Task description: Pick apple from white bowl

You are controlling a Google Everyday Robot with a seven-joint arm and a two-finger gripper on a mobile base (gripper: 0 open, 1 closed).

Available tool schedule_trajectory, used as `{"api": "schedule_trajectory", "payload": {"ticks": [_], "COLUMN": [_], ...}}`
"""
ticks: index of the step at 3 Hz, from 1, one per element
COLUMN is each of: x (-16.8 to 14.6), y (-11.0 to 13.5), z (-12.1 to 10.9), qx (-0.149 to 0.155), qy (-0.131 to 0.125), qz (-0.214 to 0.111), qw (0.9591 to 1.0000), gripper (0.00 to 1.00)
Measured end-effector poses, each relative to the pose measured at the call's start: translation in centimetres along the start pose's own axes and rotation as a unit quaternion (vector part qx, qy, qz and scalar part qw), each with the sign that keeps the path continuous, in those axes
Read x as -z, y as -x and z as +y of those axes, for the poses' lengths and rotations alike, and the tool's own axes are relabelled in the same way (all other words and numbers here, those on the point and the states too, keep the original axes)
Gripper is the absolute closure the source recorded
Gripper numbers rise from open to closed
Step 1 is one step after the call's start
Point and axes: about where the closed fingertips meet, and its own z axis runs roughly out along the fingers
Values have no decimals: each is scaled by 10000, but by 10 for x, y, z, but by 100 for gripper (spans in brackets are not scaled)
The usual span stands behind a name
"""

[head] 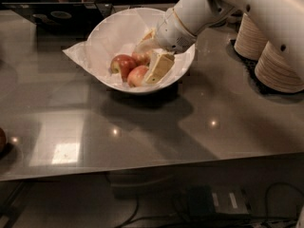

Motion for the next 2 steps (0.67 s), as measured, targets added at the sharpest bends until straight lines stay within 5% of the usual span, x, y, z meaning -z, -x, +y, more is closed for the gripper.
{"api": "schedule_trajectory", "payload": {"ticks": [2], "x": [-23], "y": [-14], "z": [4], "qx": [-119], "qy": [171], "qz": [164], "qw": [9996], "gripper": [30]}}
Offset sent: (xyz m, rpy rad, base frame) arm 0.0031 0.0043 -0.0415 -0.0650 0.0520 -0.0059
